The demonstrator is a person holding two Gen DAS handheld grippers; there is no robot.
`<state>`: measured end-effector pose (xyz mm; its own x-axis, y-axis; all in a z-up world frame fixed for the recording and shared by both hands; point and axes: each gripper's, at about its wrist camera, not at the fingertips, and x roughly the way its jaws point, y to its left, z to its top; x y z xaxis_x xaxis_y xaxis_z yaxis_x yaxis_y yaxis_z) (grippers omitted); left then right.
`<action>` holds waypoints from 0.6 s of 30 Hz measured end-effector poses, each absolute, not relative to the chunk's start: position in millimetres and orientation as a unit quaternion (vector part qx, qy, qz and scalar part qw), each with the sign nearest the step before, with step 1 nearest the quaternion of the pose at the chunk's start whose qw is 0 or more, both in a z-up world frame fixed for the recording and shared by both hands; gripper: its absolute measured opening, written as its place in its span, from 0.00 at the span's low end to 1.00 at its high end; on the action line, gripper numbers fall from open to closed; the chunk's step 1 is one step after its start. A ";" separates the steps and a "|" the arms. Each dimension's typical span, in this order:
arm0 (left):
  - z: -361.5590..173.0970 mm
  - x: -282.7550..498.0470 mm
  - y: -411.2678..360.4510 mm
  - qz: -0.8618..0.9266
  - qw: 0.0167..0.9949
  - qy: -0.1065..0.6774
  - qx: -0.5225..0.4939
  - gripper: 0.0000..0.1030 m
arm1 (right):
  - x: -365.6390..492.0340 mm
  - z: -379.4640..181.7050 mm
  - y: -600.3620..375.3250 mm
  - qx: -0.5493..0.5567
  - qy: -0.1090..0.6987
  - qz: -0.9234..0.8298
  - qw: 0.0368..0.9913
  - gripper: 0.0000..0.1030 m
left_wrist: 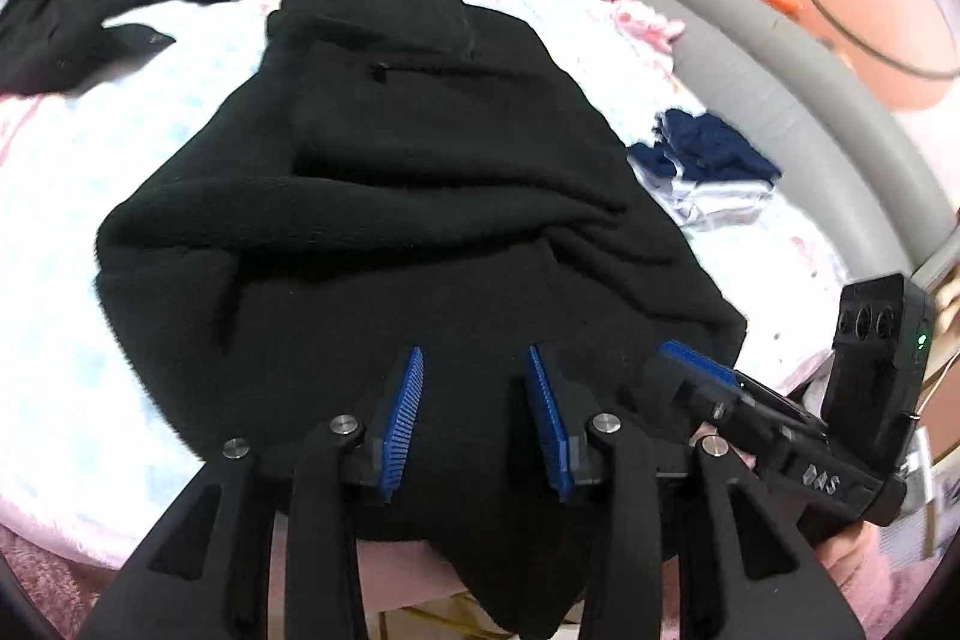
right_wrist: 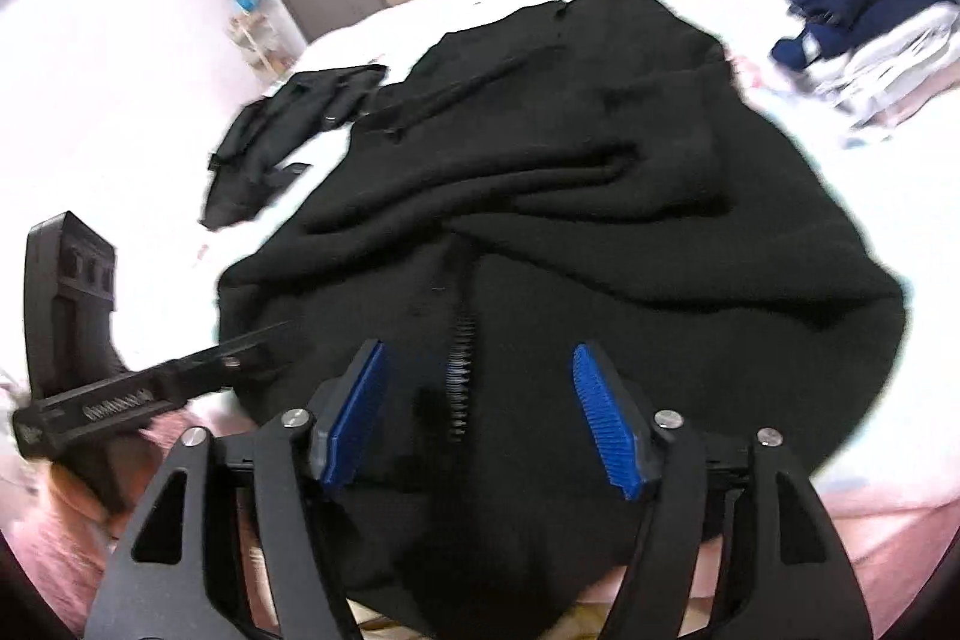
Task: Fold clothes
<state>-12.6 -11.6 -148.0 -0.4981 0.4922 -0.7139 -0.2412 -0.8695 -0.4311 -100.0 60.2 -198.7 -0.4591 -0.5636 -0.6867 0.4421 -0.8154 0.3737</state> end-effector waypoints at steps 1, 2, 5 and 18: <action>-153.1 -13.5 -7.2 0.851 0.198 -0.116 -0.472 0.39 | -99.8 -204.0 55.5 0.442 -0.058 -0.846 0.293 0.69; -161.4 -8.4 -14.7 0.848 0.194 -0.106 -0.481 0.40 | -97.0 -209.0 52.4 0.446 -0.033 -0.847 0.288 0.69; -172.2 -1.6 -29.0 0.844 0.202 -0.129 -0.480 0.40 | -89.5 -217.7 47.2 0.450 0.022 -0.849 0.274 0.68; -152.5 36.4 -21.9 0.839 0.226 -0.148 -0.472 0.41 | -64.7 -193.7 80.2 0.435 -0.029 -0.866 0.247 0.66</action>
